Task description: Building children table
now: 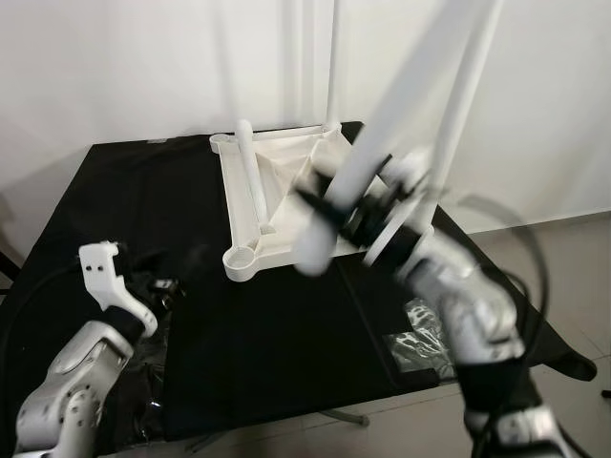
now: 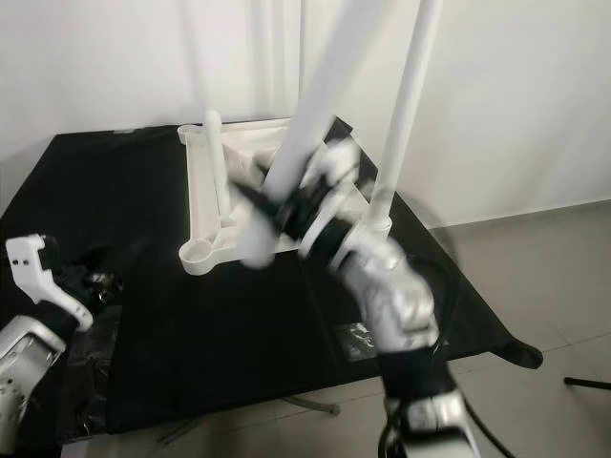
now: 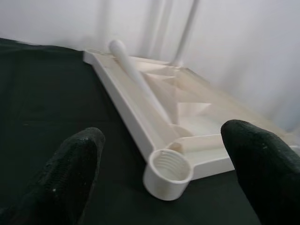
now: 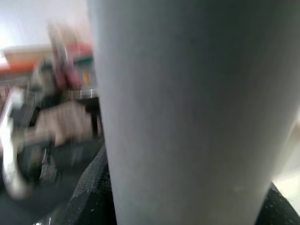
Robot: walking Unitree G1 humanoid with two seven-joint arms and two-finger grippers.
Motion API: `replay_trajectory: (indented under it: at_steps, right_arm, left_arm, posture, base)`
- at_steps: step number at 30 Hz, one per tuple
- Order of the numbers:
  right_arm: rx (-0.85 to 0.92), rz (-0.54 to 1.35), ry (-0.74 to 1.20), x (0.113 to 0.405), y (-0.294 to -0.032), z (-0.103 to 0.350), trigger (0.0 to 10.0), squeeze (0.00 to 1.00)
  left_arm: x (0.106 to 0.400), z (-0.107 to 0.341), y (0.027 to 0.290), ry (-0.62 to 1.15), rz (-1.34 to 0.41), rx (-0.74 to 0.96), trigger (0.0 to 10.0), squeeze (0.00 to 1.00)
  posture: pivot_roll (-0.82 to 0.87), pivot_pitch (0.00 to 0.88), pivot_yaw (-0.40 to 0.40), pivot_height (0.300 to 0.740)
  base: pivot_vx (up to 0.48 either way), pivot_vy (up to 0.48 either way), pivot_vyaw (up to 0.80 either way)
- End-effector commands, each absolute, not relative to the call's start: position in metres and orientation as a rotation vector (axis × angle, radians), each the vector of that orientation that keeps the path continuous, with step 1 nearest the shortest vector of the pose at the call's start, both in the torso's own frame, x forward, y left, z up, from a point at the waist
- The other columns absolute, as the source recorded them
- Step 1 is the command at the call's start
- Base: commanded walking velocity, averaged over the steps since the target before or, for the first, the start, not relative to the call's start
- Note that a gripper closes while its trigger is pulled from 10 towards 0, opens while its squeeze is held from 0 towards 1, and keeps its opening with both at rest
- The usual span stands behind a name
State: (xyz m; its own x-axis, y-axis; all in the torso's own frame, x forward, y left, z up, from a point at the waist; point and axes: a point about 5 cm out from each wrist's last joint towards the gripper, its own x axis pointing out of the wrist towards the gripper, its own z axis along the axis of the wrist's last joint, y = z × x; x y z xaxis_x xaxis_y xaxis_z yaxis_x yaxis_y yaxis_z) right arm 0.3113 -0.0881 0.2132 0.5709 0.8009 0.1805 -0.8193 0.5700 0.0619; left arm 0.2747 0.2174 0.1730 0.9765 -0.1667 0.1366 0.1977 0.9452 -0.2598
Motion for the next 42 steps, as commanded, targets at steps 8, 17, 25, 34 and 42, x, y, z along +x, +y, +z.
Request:
replay_trajectory:
  at_steps: [8,17,25,34,42]
  right_arm:
    - [0.063,0.962,-0.163,0.300,-0.079,0.208,10.0,0.00]
    - [0.058,0.878,-0.098,0.305,-0.077,0.176,10.0,0.00]
    - [0.108,0.893,-0.064,0.304,-0.074,0.169,10.0,0.00]
    - [0.127,0.890,-0.060,0.306,-0.074,0.167,10.0,0.00]
    - [0.125,0.890,-0.063,0.307,-0.074,0.166,10.0,0.00]
  left_arm:
    - [0.275,0.167,0.193,-0.081,-0.161,-0.073,10.0,0.00]
    - [0.278,0.156,0.172,-0.090,-0.197,0.064,10.0,0.00]
    - [0.281,0.154,0.168,-0.089,-0.179,0.136,10.0,0.00]
    - [0.281,0.152,0.167,-0.089,-0.178,0.144,10.0,0.00]
    - [0.282,0.151,0.167,-0.089,-0.177,0.150,10.0,0.00]
  posture:
    - [-0.05,0.000,-0.008,0.740]
    - [-0.03,0.000,-0.013,0.740]
    - [-0.03,0.000,-0.015,0.740]
    - [-0.02,0.000,-0.014,0.740]
    - [-0.02,0.000,-0.016,0.740]
  base:
    - [0.000,0.000,0.00]
    - [0.000,0.000,0.00]
    - [0.000,0.000,0.00]
    - [0.000,0.000,0.00]
    - [0.000,0.000,0.00]
